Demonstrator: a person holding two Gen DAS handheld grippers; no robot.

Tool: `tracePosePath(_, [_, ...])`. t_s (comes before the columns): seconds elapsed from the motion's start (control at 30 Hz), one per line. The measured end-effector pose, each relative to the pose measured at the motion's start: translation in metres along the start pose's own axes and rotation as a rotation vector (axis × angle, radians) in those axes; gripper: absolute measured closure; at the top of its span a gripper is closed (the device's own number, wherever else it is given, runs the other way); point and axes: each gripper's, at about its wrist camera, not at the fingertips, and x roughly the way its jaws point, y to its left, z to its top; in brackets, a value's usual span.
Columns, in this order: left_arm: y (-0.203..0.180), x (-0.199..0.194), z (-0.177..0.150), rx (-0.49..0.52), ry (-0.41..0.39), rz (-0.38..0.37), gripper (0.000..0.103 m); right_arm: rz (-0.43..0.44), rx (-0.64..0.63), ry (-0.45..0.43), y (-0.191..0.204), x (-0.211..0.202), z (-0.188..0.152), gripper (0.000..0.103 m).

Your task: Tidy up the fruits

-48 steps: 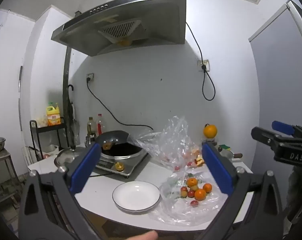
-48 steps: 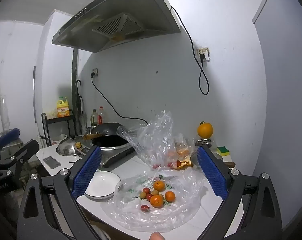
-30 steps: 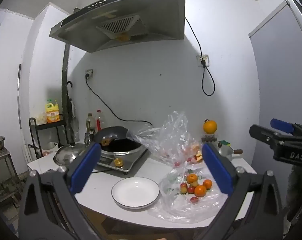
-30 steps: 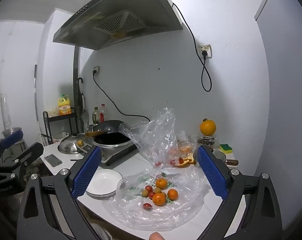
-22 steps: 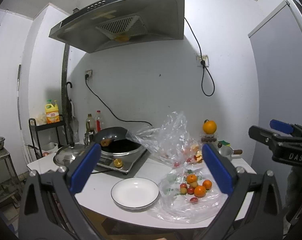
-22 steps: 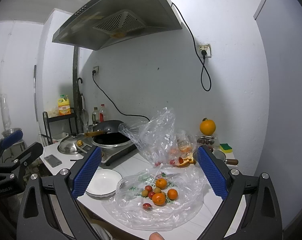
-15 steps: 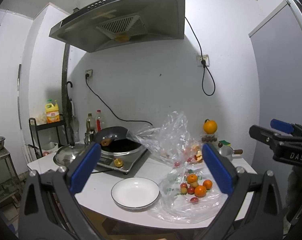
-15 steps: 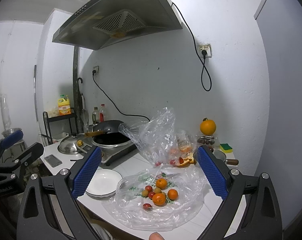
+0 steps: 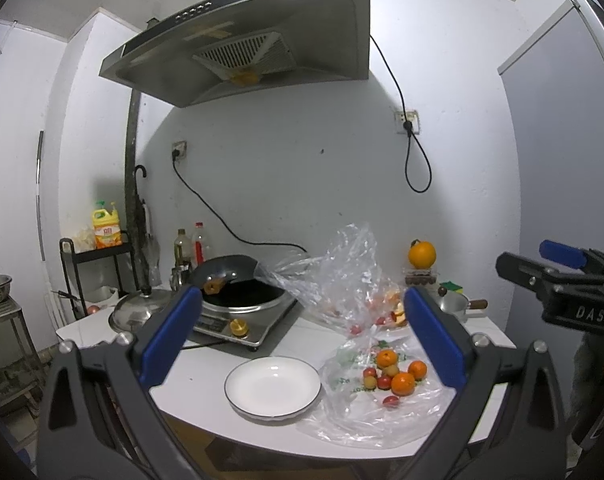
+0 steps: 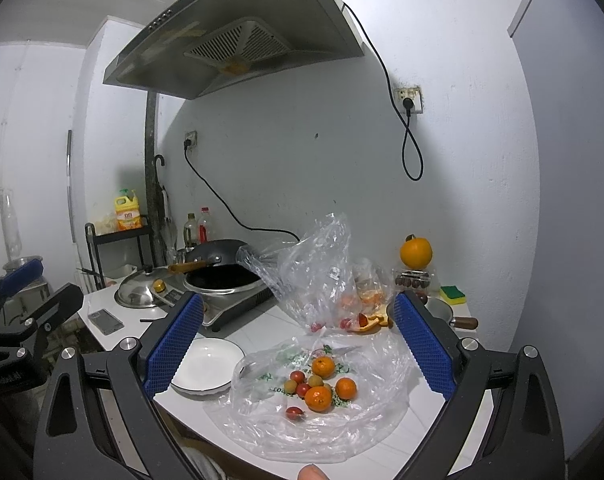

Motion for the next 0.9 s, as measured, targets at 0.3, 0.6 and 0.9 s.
tracePosePath(0.3, [-0.002, 0.001, -0.002, 0.000, -0.001, 0.001, 0.001, -0.001, -0.003, 0.003, 0.000, 0.002, -0.003, 0.005])
tracePosePath(0.6, [-0.006, 0.000, -0.008, 0.012, -0.009, 0.007, 0.001, -0.002, -0.004, 0.005, -0.001, 0.003, -0.001, 0.005])
tracePosePath(0.9, [-0.009, 0.002, -0.011, -0.004, 0.002, -0.007, 0.001, 0.000, -0.004, 0.007, -0.002, 0.004, -0.002, 0.005])
